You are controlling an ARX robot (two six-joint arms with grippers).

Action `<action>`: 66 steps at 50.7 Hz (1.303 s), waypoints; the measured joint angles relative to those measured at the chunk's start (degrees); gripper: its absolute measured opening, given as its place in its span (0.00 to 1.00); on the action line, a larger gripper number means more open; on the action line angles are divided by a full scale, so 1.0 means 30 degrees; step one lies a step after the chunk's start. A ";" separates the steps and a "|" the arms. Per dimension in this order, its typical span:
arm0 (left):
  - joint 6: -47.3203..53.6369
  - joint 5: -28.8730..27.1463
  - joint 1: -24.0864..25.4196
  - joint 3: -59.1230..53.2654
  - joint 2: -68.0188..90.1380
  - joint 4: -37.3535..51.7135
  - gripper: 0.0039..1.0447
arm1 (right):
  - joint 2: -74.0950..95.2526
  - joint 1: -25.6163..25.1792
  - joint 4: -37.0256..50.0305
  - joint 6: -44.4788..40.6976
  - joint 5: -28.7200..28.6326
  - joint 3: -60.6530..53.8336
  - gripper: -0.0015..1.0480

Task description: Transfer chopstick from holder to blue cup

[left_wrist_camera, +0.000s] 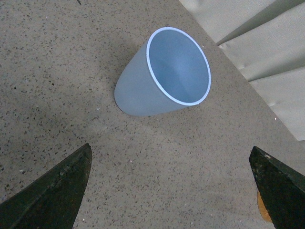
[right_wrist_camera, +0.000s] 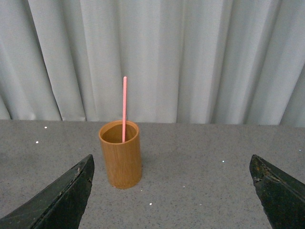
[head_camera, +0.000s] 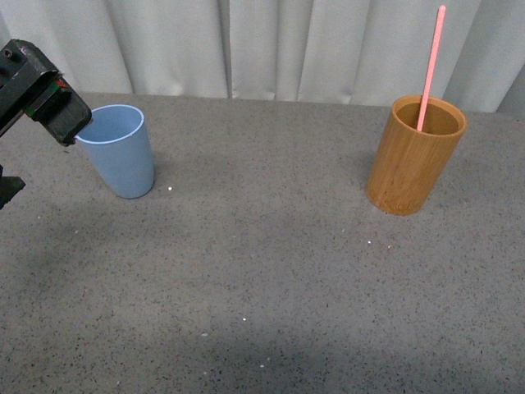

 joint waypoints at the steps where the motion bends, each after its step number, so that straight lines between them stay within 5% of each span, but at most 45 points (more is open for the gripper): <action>1: 0.0000 0.0015 0.0015 0.0146 0.0168 -0.0044 0.94 | 0.0000 0.0000 0.0000 0.0000 0.0000 0.0000 0.91; 66: -0.0015 -0.0882 0.1217 0.5340 0.5843 -0.1989 0.94 | 0.0000 0.0000 0.0000 0.0000 0.0000 0.0000 0.91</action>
